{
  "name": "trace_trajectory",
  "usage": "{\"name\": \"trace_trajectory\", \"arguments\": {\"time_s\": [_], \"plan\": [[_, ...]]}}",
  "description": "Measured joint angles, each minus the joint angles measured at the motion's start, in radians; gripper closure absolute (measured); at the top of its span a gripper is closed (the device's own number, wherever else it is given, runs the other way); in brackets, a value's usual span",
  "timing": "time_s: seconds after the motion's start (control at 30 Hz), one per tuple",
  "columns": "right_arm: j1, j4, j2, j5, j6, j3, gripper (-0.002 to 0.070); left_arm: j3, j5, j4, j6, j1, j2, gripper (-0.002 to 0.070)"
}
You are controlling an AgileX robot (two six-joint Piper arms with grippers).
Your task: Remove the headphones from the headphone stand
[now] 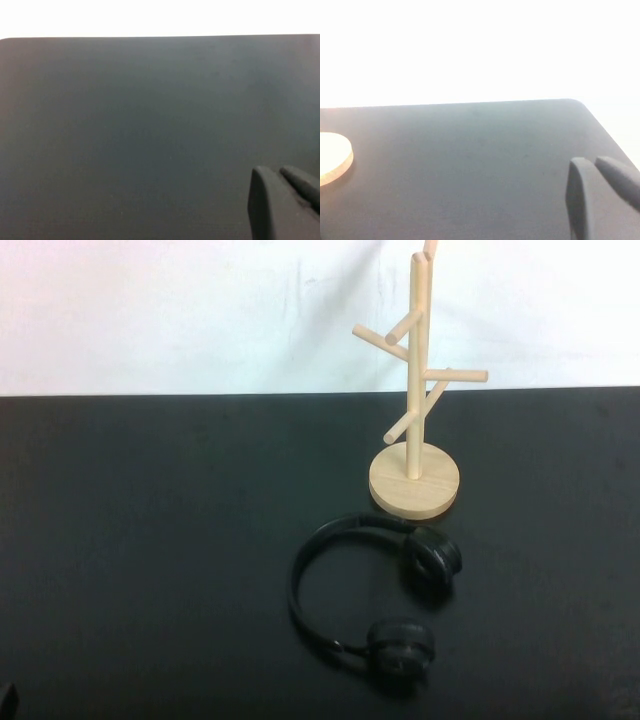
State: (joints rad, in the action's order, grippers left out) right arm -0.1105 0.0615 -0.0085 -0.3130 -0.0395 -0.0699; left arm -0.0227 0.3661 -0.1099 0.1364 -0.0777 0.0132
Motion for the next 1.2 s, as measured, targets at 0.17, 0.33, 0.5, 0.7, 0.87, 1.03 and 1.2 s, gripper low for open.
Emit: {"name": "trace_trajectory", "arguments": {"time_s": [0.17, 0.33, 0.5, 0.7, 0.87, 1.03, 1.2], "plan": [[0.0, -0.002, -0.001, 0.002, 0.0, 0.001, 0.0685, 0.0, 0.0, 0.0, 0.0, 0.0, 0.0, 0.0678], [0.0, -0.002, -0.001, 0.094, 0.0, 0.079, 0.0685, 0.0, 0.0, 0.0, 0.0, 0.0, 0.0, 0.0678], [-0.002, -0.002, -0.002, 0.064, 0.001, 0.096, 0.0685, 0.0, 0.0, 0.0, 0.0, 0.0, 0.0, 0.0678], [-0.002, -0.002, -0.006, -0.06, 0.002, 0.097, 0.0685, 0.0, 0.0, 0.0, 0.0, 0.0, 0.0, 0.0678], [-0.002, -0.002, -0.006, -0.066, 0.002, 0.097, 0.0685, 0.0, 0.0, 0.0, 0.0, 0.0, 0.0, 0.0678], [-0.002, -0.002, -0.006, -0.068, 0.002, 0.097, 0.0685, 0.0, 0.0, 0.0, 0.0, 0.0, 0.0, 0.0678], [-0.002, -0.002, -0.006, -0.068, 0.002, 0.097, 0.0685, 0.0, 0.0, 0.0, 0.0, 0.0, 0.0, 0.0678]]}}
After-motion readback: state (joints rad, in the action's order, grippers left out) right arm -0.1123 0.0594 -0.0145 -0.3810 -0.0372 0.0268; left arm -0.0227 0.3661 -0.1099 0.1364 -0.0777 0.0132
